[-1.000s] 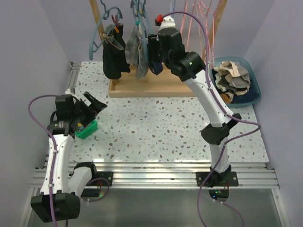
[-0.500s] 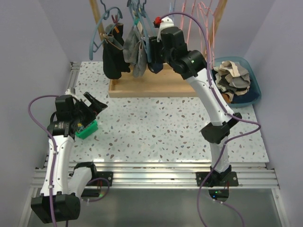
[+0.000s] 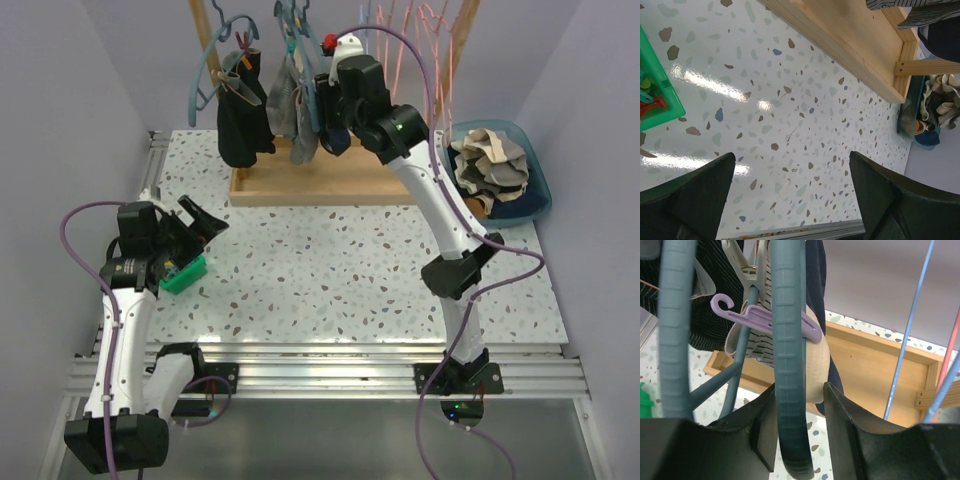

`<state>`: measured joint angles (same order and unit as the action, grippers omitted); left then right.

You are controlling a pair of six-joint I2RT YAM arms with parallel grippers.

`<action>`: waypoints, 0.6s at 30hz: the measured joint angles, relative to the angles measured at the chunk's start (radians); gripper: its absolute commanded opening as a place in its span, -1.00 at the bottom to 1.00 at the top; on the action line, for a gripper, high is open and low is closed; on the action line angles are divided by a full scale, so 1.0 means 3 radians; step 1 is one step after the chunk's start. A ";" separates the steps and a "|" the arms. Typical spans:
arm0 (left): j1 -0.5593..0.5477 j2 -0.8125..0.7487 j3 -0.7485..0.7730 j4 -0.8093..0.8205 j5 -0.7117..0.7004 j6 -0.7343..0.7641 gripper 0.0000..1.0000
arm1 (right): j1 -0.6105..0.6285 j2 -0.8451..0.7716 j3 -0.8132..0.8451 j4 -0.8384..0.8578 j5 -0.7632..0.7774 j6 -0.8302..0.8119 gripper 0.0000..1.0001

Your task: Remove the underwear clipped to the hanger

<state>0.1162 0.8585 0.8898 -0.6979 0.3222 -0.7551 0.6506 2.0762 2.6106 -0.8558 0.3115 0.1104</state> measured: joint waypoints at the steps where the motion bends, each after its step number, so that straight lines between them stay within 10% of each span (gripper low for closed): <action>1: -0.0003 -0.0001 0.0000 -0.0001 0.0000 0.0000 1.00 | -0.0005 0.0023 -0.0001 0.0006 -0.0005 -0.0001 -0.21; 5: -0.0003 -0.0001 0.0000 -0.0001 0.0000 0.0000 1.00 | -0.0013 0.0070 -0.0001 0.0043 -0.0025 -0.0039 -1.00; 18: -0.0003 -0.0001 0.0000 0.0000 0.0000 -0.0001 1.00 | -0.0013 -0.0168 -0.0300 0.0371 0.0168 -0.0113 -1.00</action>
<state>0.1154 0.8581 0.8898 -0.6979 0.3222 -0.7555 0.6468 2.0258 2.5206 -0.7444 0.3618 0.0765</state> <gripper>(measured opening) 0.997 0.187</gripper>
